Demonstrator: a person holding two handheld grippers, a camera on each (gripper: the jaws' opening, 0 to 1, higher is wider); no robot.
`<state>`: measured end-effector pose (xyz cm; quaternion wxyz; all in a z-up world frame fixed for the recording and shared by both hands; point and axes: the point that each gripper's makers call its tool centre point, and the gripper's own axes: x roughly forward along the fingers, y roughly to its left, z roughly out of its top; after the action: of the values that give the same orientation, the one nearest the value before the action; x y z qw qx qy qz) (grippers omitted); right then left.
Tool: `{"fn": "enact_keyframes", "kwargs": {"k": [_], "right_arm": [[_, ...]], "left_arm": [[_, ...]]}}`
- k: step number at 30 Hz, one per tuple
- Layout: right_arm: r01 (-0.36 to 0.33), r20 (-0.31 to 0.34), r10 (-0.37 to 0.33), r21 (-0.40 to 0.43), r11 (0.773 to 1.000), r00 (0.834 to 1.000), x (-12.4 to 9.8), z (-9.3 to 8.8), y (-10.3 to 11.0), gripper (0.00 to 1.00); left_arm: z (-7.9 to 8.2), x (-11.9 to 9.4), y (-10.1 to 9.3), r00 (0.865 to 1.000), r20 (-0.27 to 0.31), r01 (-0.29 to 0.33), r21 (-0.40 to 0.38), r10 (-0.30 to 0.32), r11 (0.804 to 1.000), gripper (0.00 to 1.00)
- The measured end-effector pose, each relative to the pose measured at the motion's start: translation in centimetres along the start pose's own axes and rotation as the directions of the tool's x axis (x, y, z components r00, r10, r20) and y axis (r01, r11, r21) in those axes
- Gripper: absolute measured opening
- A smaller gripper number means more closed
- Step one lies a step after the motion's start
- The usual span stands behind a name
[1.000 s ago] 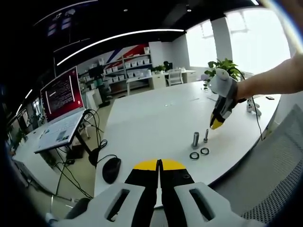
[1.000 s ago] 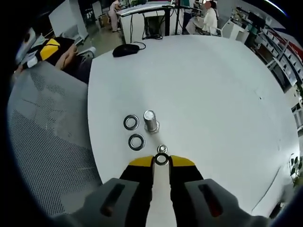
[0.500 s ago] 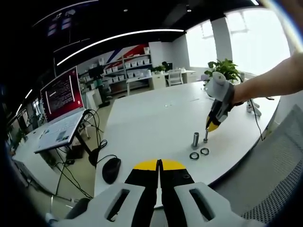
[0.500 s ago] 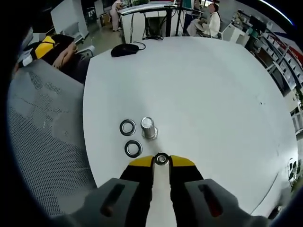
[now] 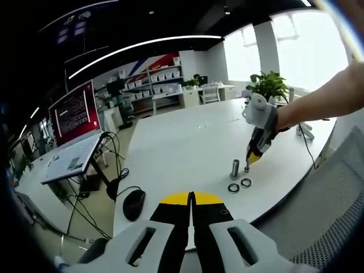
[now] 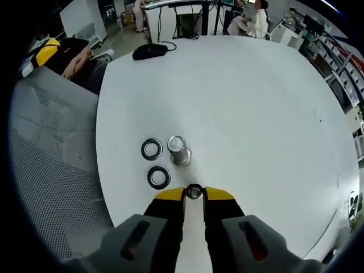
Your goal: Place the washer onto the threaded stud by aligning its center hole with the stud, sliding it down to the base, and recovering from edge contact or off-axis alignment until the washer reaches the visible bottom stop.
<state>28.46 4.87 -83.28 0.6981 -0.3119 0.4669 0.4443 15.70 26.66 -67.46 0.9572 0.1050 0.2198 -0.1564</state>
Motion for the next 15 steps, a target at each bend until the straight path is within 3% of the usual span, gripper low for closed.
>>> {"fn": "enact_keyframes", "kwargs": {"k": [15], "right_arm": [[-0.005, -0.049, 0.005, 0.003, 1.000, 0.999, 2.3, -1.1, 0.2, 0.15]], "left_arm": [[0.0, 0.0, 0.0, 1.000, 0.001, 0.001, -0.001, -0.001, 1.000, 0.00]]}}
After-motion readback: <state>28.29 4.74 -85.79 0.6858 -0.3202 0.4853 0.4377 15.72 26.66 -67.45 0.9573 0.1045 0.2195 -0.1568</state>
